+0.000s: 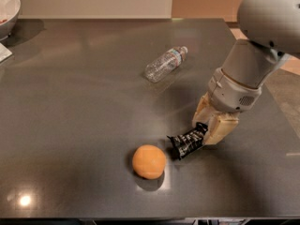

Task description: Move rxbar chocolate near orange

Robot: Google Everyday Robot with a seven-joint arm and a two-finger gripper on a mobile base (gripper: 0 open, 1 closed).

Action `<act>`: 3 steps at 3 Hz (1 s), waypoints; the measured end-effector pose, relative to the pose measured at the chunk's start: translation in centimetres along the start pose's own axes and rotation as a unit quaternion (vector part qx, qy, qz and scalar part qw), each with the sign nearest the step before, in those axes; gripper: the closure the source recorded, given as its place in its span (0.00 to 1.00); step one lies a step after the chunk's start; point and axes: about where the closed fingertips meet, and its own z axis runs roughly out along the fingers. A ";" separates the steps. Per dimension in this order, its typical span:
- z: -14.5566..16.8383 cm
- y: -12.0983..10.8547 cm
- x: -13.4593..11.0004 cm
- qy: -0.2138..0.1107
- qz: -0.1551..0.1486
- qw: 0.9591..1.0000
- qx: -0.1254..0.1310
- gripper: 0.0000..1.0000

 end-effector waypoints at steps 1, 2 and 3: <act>0.0 -0.2 -0.1 0.000 -0.001 1.000 0.005 0.13; 0.0 -0.4 -0.2 0.000 -0.001 1.000 0.010 0.00; 0.0 -0.4 -0.2 0.000 -0.001 1.000 0.010 0.00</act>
Offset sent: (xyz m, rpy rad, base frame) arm 0.0018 0.0012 0.0004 0.0017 -0.0092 -0.0021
